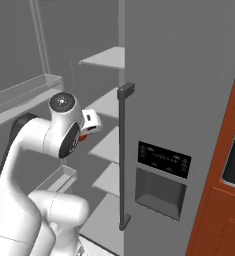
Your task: Retrieve the tangerine and apple from the fridge and place them into the bowl on the dining table.
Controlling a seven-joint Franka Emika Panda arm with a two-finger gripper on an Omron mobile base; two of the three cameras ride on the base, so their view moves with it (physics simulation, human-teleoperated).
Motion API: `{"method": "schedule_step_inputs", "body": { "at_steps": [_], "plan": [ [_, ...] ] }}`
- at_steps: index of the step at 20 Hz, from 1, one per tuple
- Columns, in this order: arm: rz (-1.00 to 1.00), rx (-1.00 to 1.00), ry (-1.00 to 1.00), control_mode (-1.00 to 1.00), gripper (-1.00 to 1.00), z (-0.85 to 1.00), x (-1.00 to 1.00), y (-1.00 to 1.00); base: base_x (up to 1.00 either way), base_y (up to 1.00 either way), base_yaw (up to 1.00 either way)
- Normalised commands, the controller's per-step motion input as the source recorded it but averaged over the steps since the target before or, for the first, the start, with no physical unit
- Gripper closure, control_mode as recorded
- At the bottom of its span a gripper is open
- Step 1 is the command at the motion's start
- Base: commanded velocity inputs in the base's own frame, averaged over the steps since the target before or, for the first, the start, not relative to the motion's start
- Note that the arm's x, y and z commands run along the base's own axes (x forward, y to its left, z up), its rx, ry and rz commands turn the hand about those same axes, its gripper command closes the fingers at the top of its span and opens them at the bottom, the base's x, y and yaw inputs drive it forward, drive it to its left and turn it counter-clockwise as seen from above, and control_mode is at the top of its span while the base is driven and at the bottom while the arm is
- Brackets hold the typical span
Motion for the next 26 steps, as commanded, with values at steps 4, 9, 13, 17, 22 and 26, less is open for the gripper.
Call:
{"method": "schedule_step_inputs", "body": {
  "at_steps": [4, 9, 13, 17, 22, 26],
  "plan": [
    [-0.03, 0.10, 0.00, -1.00, 1.00, -0.09, -0.98, 0.00, 0.00, 0.00, 0.00],
    [-0.03, 0.04, 0.00, -1.00, 1.00, 0.14, -0.91, -0.03, 0.00, 0.00, 0.00],
    [0.00, 0.03, 0.03, -1.00, 1.00, 0.39, -0.65, -0.01, 0.00, 0.00, 0.00],
    [0.00, 0.01, 0.02, 1.00, 1.00, 0.08, -0.42, 0.00, -0.17, 0.00, 0.00],
    [0.00, 0.00, 0.00, 1.00, 1.00, 0.00, 0.00, 0.00, -0.88, 0.08, 0.05],
    [0.00, 0.00, 0.00, 1.00, 1.00, 0.00, 0.00, 0.00, -0.71, 0.29, 0.21]
  ]
}}
